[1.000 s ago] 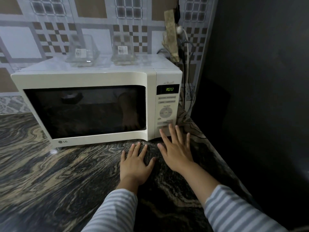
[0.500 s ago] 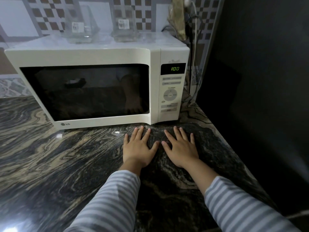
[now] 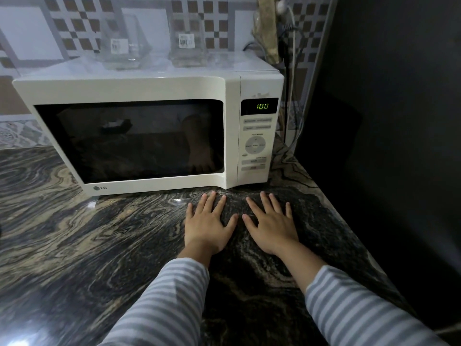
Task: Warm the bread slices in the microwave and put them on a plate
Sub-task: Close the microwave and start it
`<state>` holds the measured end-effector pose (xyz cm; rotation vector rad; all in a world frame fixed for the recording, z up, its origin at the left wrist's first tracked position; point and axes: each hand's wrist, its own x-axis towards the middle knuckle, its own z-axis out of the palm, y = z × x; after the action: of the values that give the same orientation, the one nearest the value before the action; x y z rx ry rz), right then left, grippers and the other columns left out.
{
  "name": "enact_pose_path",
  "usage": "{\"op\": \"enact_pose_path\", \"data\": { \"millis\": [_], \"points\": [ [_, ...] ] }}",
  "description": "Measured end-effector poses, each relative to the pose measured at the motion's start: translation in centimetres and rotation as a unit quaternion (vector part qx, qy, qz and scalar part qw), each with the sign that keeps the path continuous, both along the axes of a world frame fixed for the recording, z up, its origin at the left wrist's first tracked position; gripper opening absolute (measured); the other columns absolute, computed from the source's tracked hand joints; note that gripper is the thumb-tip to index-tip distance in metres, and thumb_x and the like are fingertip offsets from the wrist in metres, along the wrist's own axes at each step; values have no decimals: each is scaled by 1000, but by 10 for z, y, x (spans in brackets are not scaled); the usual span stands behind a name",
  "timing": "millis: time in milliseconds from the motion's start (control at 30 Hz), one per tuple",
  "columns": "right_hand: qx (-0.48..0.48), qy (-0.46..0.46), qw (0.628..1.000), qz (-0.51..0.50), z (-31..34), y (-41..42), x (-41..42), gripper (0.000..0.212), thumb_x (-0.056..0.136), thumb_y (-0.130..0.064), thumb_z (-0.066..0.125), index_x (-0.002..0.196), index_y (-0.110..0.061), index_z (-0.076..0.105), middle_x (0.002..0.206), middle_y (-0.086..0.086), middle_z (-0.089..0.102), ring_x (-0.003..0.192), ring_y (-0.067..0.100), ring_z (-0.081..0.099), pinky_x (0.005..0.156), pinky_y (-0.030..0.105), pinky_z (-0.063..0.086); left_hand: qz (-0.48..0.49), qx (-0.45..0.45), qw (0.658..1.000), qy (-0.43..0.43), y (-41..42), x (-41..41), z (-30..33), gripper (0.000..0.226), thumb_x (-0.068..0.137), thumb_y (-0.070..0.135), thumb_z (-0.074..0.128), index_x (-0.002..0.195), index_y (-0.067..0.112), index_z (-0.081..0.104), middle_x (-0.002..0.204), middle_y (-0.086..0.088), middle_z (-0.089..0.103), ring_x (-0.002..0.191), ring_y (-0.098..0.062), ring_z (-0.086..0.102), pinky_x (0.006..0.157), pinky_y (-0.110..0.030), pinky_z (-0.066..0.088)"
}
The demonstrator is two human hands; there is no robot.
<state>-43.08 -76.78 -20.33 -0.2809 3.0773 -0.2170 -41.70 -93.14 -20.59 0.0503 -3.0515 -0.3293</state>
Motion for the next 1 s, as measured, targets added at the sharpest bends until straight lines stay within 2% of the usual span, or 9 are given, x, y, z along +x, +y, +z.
{"op": "enact_pose_path", "data": {
  "millis": [433,633,733,867,1000],
  "points": [
    [0,-5,1000,1,2,-1,1,59,96,-61,13,151,-42,2,162,-3,-7,148,18,-13,118,52,-7,3,1,1000,1,1,0,1,69,90,67,21,151,37,11,161,8,1,148,-11,-7,119,-45,-4],
    [-48,-57,997,-10,16,-1,-4,55,99,-56,14,152,-41,4,162,-3,-6,148,19,-12,117,52,-8,3,2,1000,0,0,0,2,68,90,67,22,151,38,11,161,8,2,148,-11,-7,119,-46,-3],
    [-68,2,997,-25,30,-1,-13,56,99,-54,16,152,-39,6,162,0,-4,148,23,-11,118,51,-5,1,0,1000,-2,0,0,2,69,90,68,21,151,38,11,161,9,1,147,-11,-7,119,-46,-3],
    [-15,110,994,-14,46,-2,-24,59,99,-54,16,152,-36,-4,160,3,-18,146,24,-20,117,52,-7,0,3,1000,-1,-1,1,3,69,90,68,21,151,38,11,161,9,2,148,-12,-7,119,-46,-3],
    [23,134,991,-14,50,-3,-30,61,99,-54,16,151,-35,-9,157,4,-27,145,27,-23,117,54,-6,1,4,1000,3,-1,0,2,69,90,68,21,151,38,12,161,9,2,148,-11,-7,119,-46,-3]
  ]
}}
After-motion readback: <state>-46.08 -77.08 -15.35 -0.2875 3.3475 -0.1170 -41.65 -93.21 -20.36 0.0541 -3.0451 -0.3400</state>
